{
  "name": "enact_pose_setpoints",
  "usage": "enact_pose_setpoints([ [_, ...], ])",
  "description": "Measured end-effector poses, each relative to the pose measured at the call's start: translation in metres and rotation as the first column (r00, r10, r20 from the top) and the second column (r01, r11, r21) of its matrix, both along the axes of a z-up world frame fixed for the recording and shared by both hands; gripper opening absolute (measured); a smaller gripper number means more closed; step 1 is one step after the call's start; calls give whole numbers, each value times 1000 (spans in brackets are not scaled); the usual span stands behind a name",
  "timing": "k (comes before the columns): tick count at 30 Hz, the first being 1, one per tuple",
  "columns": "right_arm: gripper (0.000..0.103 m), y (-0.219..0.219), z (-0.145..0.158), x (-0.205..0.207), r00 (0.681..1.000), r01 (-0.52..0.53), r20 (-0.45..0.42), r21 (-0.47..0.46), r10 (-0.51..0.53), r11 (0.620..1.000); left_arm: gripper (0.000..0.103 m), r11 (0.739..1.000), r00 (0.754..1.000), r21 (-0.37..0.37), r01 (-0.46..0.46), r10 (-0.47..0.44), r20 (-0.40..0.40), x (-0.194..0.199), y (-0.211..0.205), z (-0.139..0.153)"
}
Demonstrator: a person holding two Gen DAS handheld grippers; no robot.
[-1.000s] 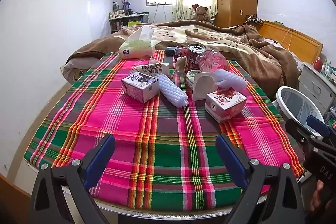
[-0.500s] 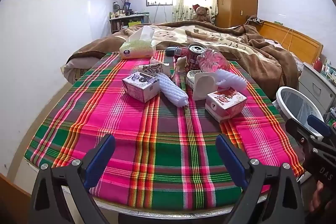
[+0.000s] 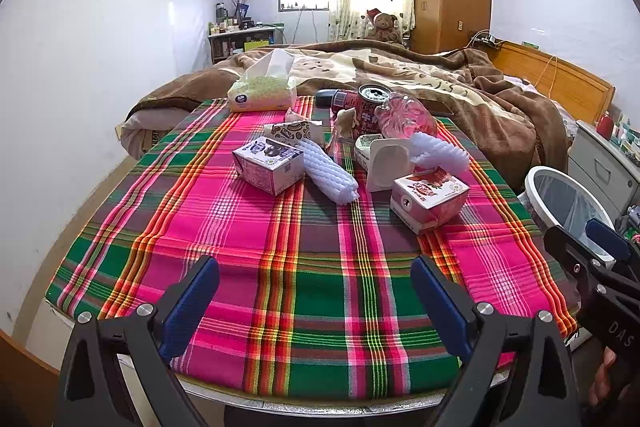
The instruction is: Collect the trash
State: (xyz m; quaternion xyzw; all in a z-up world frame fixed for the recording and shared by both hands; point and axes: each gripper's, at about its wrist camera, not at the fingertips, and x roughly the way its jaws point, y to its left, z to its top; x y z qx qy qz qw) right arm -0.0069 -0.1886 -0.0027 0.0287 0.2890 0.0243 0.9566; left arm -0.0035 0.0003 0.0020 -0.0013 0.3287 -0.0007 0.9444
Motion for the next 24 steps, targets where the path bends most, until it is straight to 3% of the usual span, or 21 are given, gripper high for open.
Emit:
enact_pose_setpoints([
  [24,86,0,2,-1,1000,2,4,-8,-2,1000,97,1000,1000,-4,3,-3,3,-2,0,2],
])
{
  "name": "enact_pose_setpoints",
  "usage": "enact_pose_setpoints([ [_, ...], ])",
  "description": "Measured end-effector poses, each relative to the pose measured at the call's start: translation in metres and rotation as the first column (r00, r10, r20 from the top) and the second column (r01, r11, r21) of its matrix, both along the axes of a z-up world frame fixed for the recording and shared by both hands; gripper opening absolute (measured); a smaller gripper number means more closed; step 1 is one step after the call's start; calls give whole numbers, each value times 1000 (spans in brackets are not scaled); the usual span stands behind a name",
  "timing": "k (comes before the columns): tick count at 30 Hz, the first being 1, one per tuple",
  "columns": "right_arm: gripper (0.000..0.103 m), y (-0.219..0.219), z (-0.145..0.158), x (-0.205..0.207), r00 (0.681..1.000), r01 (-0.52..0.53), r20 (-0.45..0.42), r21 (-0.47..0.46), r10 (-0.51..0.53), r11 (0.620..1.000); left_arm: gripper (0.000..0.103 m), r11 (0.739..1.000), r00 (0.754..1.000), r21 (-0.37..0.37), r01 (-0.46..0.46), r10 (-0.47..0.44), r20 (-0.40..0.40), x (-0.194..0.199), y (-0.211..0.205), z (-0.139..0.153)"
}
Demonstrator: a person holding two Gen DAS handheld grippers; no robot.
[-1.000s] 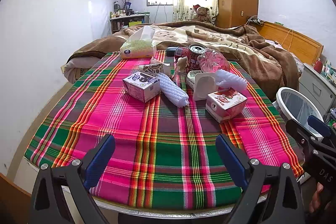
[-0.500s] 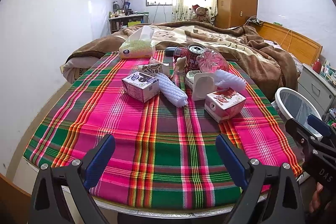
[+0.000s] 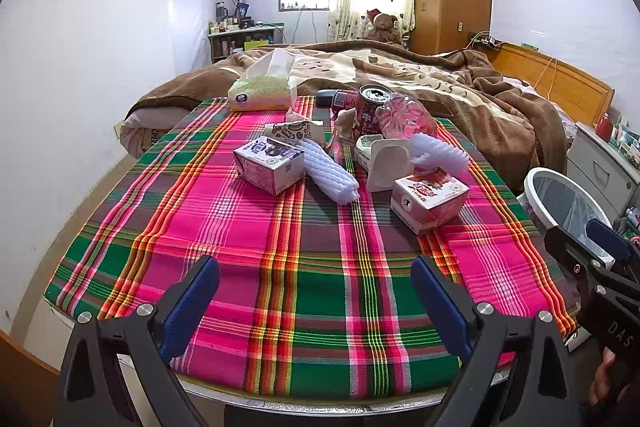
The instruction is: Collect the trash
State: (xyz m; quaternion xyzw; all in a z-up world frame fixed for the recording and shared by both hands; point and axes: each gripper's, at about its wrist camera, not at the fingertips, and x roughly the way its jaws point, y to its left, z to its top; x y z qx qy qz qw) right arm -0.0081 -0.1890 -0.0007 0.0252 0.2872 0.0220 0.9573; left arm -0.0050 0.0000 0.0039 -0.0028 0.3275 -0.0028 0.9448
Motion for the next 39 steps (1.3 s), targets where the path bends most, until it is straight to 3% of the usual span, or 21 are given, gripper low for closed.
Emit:
enact_pose_setpoints([
  [39,86,-2,3,5,1000,-3,-3,-14,3,1000,97,1000,1000,-7,-15,15,-10,9,12,-6],
])
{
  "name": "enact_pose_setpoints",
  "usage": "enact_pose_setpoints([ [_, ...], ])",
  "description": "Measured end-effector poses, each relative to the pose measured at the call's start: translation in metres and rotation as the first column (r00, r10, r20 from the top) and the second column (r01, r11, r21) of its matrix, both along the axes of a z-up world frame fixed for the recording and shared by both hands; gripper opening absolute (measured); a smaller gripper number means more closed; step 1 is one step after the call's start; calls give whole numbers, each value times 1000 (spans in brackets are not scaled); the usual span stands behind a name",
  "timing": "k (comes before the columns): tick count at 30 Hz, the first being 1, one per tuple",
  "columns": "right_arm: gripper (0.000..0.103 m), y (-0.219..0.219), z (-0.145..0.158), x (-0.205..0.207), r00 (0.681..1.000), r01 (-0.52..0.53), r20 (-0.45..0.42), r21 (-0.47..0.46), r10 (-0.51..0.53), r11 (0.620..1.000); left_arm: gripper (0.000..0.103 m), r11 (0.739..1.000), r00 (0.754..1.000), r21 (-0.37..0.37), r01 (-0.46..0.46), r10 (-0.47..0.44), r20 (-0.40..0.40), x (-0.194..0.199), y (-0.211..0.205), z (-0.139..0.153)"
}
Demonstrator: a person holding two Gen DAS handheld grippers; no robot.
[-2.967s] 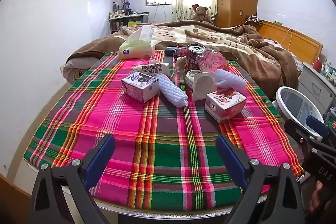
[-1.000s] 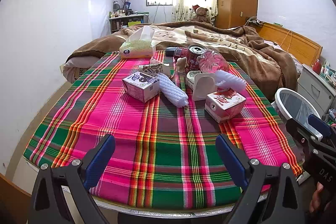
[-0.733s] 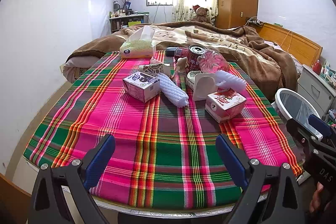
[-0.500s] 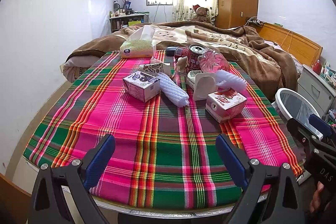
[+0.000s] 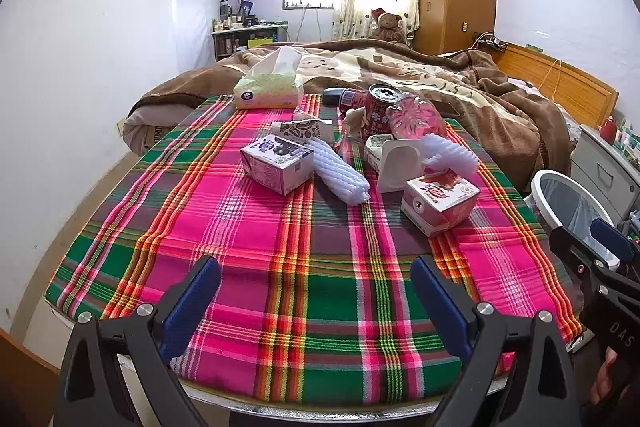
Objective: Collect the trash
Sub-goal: 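Grasp the purple grape milk carton with the left tool while the right tool grasps the red juice carton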
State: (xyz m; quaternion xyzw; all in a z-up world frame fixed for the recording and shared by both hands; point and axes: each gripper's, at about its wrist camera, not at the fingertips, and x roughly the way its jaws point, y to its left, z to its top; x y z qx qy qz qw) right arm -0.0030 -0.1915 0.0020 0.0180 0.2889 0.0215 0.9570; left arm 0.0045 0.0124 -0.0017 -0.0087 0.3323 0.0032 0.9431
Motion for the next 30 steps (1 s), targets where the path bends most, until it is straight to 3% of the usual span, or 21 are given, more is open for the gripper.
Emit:
enact_pose_setpoints([
  [9,86,16,-11,32,999,-36,-33,52,38,998,97,997,999,-65,-42,40,-23,27,46,-5],
  [16,86,32,-19,57,995,-42,-83,90,50,995,97,996,996,-51,-76,74,-40,58,75,-5],
  [26,86,58,-26,78,986,-90,-141,24,93,996,97,999,996,-49,9,-13,-84,108,76,-14],
  [30,86,61,-31,82,982,-83,-175,-45,74,996,97,999,992,-27,21,-24,-122,127,72,-24],
])
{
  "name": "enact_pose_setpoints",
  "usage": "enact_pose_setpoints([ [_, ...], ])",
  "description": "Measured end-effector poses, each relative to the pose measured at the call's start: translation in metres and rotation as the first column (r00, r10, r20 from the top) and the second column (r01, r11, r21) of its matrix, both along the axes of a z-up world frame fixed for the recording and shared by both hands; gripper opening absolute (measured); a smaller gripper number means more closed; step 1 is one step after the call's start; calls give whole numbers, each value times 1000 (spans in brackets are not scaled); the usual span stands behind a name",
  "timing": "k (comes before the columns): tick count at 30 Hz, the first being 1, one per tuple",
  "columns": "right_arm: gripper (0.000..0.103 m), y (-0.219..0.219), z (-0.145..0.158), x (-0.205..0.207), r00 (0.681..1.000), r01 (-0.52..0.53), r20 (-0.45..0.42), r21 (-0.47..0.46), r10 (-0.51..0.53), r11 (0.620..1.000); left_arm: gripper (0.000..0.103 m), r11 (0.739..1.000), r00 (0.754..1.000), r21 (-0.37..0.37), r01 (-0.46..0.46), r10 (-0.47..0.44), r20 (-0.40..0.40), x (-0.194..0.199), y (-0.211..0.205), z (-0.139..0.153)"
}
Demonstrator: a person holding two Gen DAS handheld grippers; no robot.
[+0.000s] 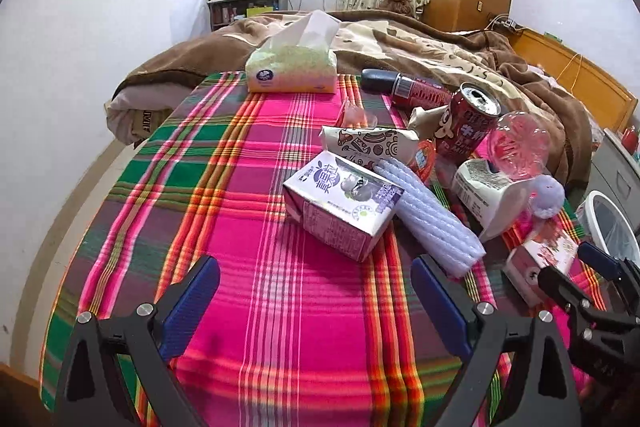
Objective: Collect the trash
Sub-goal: 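Grasp the purple grape milk carton with the left tool while the right tool grasps the red juice carton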
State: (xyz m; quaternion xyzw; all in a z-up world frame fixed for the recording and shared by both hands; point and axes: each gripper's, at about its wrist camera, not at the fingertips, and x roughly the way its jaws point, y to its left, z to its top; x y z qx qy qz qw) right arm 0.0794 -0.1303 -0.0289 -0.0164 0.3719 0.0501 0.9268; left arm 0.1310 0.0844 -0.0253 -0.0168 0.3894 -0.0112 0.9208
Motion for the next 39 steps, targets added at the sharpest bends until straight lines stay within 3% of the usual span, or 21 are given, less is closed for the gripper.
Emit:
enact_pose_setpoints([
  [7,86,-17,1,-9,999,45,-16,-100,-47,994,97,999,998,32,21,-19,-58,28,-3,-14],
  [18,86,-41,17,-18,992,119,-23,-53,-121,991,97,990,990,77,-115,120,-69,38,45,-14],
  [21,86,-43,25,-18,992,126,-4,11,-126,992,97,990,989,38,-136,138,-61,35,55,-10],
  [23,86,-43,29,-11,990,138,6,50,-139,989,97,994,993,-22,-111,110,-53,33,54,-3],
  [26,86,-39,28,5,986,168,-5,94,-168,981,97,995,996,-56,-79,77,-35,38,44,7],
  [30,86,-36,21,18,978,209,-28,104,-207,972,97,993,997,-90,-77,74,-36,50,34,11],
  [39,86,-28,4,38,966,249,-90,83,-242,965,97,995,994,-68,-77,71,-83,82,23,1],
])
